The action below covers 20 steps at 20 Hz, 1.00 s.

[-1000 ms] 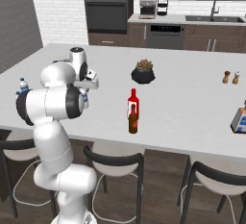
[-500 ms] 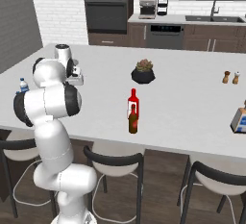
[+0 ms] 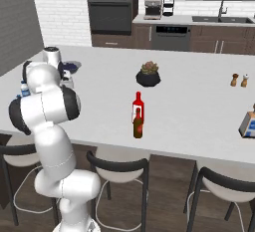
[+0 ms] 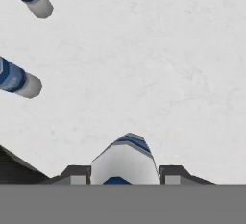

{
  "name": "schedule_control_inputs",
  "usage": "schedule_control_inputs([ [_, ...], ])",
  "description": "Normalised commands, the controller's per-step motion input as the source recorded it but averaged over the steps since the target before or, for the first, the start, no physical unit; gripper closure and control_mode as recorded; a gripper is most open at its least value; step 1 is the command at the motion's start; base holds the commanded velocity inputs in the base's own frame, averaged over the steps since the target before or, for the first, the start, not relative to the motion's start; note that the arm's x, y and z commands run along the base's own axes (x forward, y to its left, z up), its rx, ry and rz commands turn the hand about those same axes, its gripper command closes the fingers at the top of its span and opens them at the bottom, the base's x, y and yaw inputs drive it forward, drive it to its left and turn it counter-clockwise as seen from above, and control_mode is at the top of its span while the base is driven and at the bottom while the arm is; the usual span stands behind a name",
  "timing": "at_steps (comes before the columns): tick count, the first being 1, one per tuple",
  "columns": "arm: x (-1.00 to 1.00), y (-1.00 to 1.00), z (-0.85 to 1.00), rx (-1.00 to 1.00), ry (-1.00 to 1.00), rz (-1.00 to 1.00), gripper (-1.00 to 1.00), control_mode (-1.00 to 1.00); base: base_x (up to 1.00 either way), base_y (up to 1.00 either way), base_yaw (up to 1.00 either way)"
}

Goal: Move the plastic bottles in the middle to the plastics group, and the glass bottles in the middle to the glass group.

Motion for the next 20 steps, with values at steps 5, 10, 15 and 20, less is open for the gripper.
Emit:
schedule_control_inputs([
  [5, -0.07, 0.33, 0.0, 0.0, 0.01, 0.16, 1.0, -1.0, 0.0, 0.0, 0.0],
  [10, 0.18, 0.49, 0.0, 0.0, 0.01, 0.16, 1.0, -1.0, 0.0, 0.0, 0.0],
  [15, 0.24, 0.65, 0.0, 0.0, 0.01, 0.19, 1.0, -1.0, 0.0, 0.0, 0.0],
  [20, 0.35, 0.47, 0.0, 0.0, 0.03, 0.17, 1.0, -1.0, 0.0, 0.0, 0.0],
])
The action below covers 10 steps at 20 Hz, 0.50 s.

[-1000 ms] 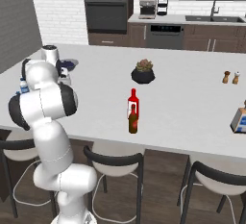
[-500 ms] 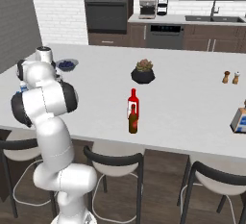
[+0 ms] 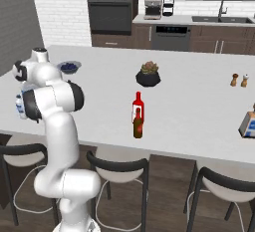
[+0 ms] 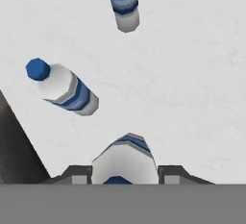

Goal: Move the plastic bottles in the middle to the plastics group, and the glass bottles in the middle to the glass group.

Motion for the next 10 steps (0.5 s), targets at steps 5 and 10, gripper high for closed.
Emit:
schedule_control_inputs([
  [5, 0.52, 0.29, 0.0, 0.0, 0.05, 0.18, 1.0, -1.0, 0.0, 0.0, 0.0],
  [10, 0.56, 0.1, -0.04, 0.0, 0.04, 0.18, 1.0, -1.0, 0.0, 0.0, 0.0],
])
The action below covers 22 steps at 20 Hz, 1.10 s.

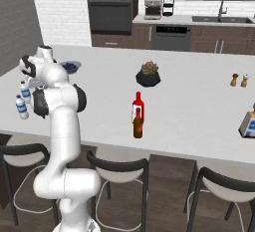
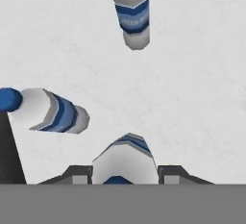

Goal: Move the plastic bottles in the middle to the plastics group, and the glass bottles in the middle to the glass group.

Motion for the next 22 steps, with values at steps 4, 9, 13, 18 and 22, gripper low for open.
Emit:
schedule_control_inputs([
  [4, 0.08, 0.0, 0.0, -0.03, 0.02, 0.12, 1.0, -1.0, 0.0, 0.0, 0.0],
  [9, -0.64, 0.0, -0.23, -0.02, 0.0, 0.09, 1.0, -1.0, 0.0, 0.0, 0.0],
  [13, -0.47, 0.0, -0.5, -0.02, -0.01, 0.09, 1.0, -1.0, 0.0, 0.0, 0.0],
  [18, -0.14, 0.1, -0.25, -0.01, -0.18, 0.08, 1.0, -1.0, 0.0, 0.0, 0.0],
  [22, 0.0, 0.01, -0.19, 0.0, -0.2, 0.02, 1.0, -1.0, 0.0, 0.0, 0.0],
])
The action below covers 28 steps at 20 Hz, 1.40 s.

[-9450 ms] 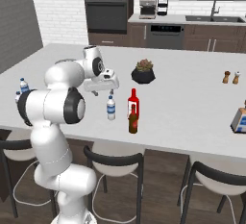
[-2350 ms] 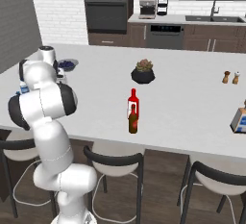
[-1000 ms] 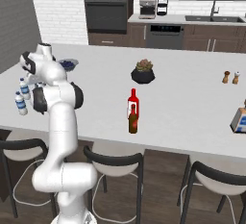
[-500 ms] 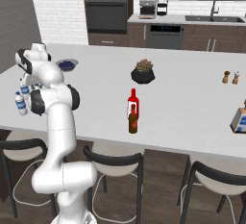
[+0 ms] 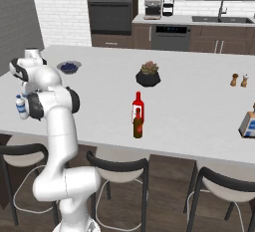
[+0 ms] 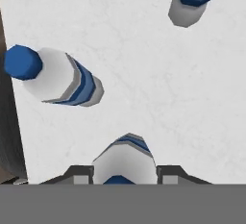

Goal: Move the plastic bottles in the middle to the plastics group, and the glass bottles in the middle to the glass group.

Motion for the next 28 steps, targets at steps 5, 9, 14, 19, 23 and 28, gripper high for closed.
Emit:
schedule_control_inputs([
  [5, 0.1, 0.0, -0.25, 0.0, -0.19, 0.0, 1.0, -1.0, 0.0, 0.0, 0.0],
  [9, 0.11, 0.0, -0.02, 0.0, -0.08, 0.01, 1.0, -1.0, 0.0, 0.0, 0.0],
  [14, 0.11, 0.0, 0.0, 0.0, -0.01, 0.03, 1.0, -1.0, 0.0, 0.0, 0.0],
  [19, 0.02, 0.07, 0.0, 0.04, -0.01, 0.09, 1.0, -1.0, 0.0, 0.0, 0.0],
  [23, 0.0, 0.25, 0.0, 0.03, -0.01, 0.15, 1.0, -1.0, 0.0, 0.0, 0.0],
  [28, 0.0, 0.3, 0.02, 0.0, 0.0, 0.16, 1.0, -1.0, 0.0, 0.0, 0.0],
])
